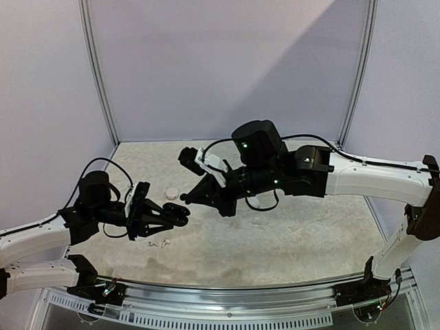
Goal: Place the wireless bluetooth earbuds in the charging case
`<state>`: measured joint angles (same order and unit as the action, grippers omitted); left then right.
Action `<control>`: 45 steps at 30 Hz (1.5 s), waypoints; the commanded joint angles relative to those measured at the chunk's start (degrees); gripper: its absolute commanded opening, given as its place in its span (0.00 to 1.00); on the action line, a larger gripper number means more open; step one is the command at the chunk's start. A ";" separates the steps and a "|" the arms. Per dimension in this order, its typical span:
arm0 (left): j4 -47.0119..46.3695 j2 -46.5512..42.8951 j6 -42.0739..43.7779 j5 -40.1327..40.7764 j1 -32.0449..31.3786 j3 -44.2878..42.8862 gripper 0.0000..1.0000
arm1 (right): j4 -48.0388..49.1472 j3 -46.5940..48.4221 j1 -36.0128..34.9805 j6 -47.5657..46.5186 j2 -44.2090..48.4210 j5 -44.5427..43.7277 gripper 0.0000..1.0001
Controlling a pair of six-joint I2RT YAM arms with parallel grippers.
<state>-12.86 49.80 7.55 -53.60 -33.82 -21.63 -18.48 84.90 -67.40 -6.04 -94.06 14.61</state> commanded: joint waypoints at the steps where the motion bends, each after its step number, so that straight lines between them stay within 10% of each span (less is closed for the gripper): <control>1: 0.66 0.16 1.07 -0.81 0.52 -1.51 0.00 | -1.43 2.04 -0.99 -5.63 -2.60 2.88 0.00; 34: -5.85 1.22 0.04 1.49 -1.24 -0.95 0.00 | -8.06 6.42 -1.14 -11.05 -9.00 0.73 0.01; 45: -5.59 1.22 1.33 1.66 -1.68 -0.73 0.00 | -8.78 7.58 -1.14 -11.15 -9.40 -1.96 0.29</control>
<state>-16.84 51.09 8.23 -51.13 -34.54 -21.80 -26.15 91.35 -68.29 -17.34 -102.52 15.07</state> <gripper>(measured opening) 0.236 0.283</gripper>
